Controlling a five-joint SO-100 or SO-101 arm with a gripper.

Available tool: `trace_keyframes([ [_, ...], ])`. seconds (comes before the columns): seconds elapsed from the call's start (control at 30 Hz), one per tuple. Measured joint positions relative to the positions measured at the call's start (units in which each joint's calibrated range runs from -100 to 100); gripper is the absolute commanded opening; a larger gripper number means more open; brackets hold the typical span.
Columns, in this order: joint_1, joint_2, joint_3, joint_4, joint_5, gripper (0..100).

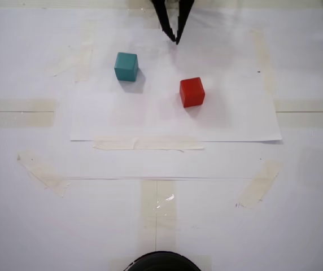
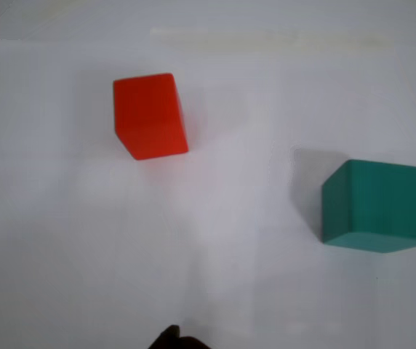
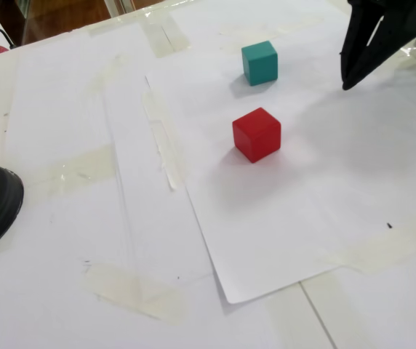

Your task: Put the red cube on the top of the blue cube.

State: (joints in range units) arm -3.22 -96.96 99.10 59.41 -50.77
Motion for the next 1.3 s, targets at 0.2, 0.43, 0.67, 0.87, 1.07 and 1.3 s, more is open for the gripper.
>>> trace_keyframes([
  [0.2, 0.66, 0.0, 0.0, 0.41, 0.15, 0],
  [0.43, 0.66, 0.0, 0.0, 0.57, 0.15, 0],
  [0.67, 0.66, 0.0, 0.0, 0.57, 0.15, 0],
  [0.87, 0.66, 0.0, 0.0, 0.57, 0.15, 0],
  [1.07, 0.66, 0.0, 0.0, 0.57, 0.15, 0],
  [1.3, 0.66, 0.0, 0.0, 0.57, 0.15, 0],
])
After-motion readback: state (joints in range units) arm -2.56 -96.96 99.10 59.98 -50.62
